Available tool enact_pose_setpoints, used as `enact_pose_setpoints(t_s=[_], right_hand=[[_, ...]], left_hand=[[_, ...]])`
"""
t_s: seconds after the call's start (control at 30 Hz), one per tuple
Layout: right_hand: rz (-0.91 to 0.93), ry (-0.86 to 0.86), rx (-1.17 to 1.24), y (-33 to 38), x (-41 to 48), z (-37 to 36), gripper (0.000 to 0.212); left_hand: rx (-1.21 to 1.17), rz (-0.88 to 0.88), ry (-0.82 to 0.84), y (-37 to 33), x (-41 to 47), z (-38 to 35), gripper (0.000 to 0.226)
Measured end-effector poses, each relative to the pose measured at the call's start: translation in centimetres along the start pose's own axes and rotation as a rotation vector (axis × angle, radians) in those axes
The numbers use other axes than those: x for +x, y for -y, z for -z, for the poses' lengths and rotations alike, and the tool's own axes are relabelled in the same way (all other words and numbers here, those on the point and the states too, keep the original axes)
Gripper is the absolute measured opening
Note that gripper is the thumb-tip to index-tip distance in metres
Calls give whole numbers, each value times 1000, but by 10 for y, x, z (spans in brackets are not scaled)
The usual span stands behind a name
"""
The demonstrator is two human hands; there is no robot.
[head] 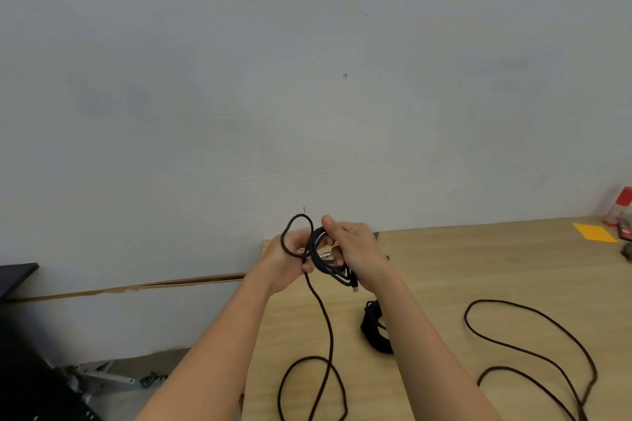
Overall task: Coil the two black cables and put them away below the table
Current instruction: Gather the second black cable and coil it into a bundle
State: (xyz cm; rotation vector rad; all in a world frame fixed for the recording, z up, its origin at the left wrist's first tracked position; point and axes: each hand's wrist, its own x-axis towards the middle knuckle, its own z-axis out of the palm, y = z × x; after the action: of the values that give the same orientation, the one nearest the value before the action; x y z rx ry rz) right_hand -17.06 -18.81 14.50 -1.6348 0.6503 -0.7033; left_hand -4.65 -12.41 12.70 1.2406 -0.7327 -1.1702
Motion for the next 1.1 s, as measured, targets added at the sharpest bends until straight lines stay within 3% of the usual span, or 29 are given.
enact_pose_setpoints(t_s=[0.13,0.17,0.3,0.43,0.57,0.73,0.83,0.93,1.0,1.07,1.1], right_hand=[[-13,5,-124,-3,-1,-7,44],[-15,-1,-161,-4,-1,-8,44],[18,-63,-236,-3,1,-5,45],[96,-121,-173,-1,3,-14,40],[162,-262,-377,0,6,-26,48],[235,-391,-456,-6,6,-30,46],[156,-368,-331,-9,9,-22,48],[23,-304,40,-7,7,-13,44],[-25,-306,200,-6,8,-12,44],[-48,-396,290,-3,14,-11,44],[-64,-458,329,-1,16,-9,44]], left_hand=[[-372,68,94,-5,-3,4,86],[-361,60,85,-5,-3,5,85],[-184,-9,-62,-10,-2,11,31],[-111,-51,-101,-8,-4,4,32],[-85,-22,-81,-3,-4,-7,27],[-122,-59,-77,-3,-3,-10,29],[-43,-97,-162,-5,-5,-8,30],[49,-140,-228,-4,-7,-2,22],[185,-75,-224,-3,-9,-1,30],[415,15,-199,-2,-13,-1,21],[506,67,-179,-2,-15,0,31]])
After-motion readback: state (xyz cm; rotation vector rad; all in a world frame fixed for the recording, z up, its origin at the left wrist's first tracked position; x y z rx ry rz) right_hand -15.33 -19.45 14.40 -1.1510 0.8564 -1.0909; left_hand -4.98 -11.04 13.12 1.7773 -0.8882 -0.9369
